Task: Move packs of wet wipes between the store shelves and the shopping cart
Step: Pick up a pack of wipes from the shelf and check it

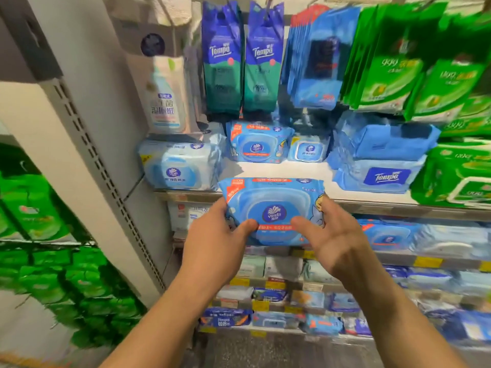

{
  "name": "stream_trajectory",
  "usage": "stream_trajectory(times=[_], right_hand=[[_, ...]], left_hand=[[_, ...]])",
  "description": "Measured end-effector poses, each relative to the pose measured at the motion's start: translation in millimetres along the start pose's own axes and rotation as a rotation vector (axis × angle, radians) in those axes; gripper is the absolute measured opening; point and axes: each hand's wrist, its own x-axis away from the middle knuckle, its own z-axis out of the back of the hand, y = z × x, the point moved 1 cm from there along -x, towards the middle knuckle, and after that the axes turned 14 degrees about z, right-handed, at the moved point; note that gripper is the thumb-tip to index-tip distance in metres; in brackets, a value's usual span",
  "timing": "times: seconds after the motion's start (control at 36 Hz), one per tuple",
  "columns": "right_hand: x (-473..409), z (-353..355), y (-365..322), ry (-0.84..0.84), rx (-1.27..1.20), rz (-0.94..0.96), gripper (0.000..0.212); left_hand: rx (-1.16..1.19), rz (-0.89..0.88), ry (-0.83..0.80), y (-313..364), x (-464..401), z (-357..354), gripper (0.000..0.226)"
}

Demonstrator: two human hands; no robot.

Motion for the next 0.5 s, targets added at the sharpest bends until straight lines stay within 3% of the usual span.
stream_trajectory(times=[0.17, 0.31, 0.5], right_hand=[[-31, -10, 0, 0.130, 0.006, 0.118, 0.033], [-54, -19, -14, 0.194, 0.087, 0.103, 0.043], [-82, -27, -6, 0.281, 0.066, 0.094, 0.047]], left_hand=[[0.038, -0.040, 0.010, 11, -46, -6, 0.035], [0.108, -0.022, -0.039, 13, -81, -10, 0.031], [0.220, -0.050, -0.049, 17, -117, -26, 0.047]])
